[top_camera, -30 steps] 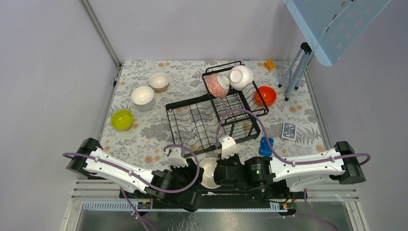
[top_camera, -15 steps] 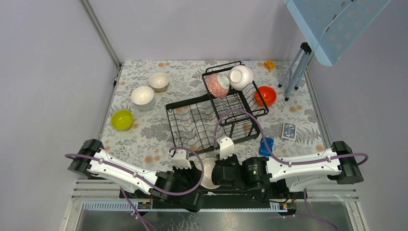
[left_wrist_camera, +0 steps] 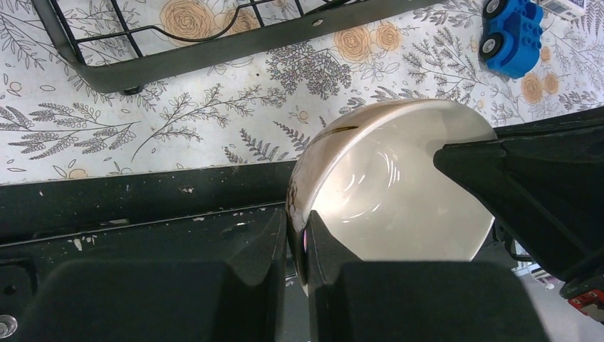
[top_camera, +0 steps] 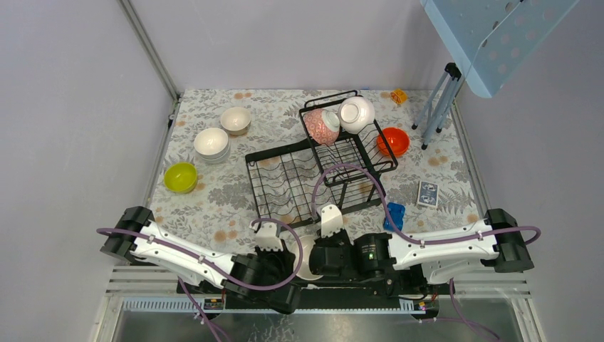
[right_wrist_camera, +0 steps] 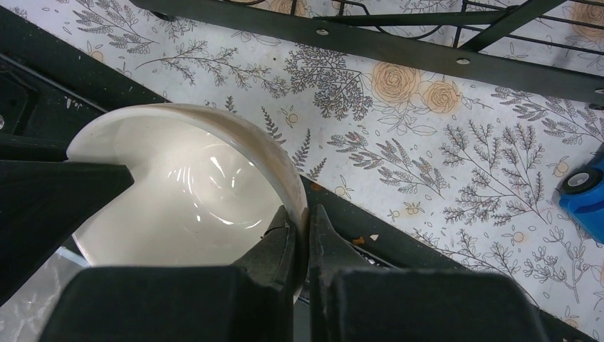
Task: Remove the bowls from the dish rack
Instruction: Place the bowl with the bowl.
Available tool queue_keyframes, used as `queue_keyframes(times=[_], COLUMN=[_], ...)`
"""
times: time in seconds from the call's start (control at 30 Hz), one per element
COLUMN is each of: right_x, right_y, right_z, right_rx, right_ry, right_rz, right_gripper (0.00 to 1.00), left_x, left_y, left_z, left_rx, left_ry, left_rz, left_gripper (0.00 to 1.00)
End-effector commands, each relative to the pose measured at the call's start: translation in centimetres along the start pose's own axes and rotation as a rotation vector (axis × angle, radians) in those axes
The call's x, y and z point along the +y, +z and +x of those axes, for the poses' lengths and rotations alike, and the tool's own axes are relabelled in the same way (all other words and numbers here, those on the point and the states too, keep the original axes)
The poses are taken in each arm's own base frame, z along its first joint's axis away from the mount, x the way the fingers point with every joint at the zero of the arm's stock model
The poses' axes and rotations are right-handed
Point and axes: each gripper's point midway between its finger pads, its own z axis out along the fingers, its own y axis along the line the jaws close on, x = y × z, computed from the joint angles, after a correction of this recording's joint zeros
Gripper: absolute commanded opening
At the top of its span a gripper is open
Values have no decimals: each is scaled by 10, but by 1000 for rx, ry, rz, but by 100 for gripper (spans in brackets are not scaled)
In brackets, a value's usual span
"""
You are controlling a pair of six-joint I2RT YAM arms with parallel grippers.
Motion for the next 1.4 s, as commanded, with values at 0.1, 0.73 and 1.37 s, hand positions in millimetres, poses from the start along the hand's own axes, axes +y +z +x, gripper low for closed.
queue_keyframes(times=[0.1,0.73,1.37], right_x=[29,32,38], right_y=[-11,-18,-28], right_z=[-44,-48,-51], right_rx=[-114,-110,-96], right_ry=[130,116,123], right_rz=[-75,-111,-175], right_gripper=[0,12,88], left_x=[-13,-29,-38], left_y=[-1,-5,-9], left_z=[-2,-13,-37], left_rx=[-5,-46,-96], left_ry=[-53,-2,-86], left_rz=[36,75,158], left_gripper=[27,0,0])
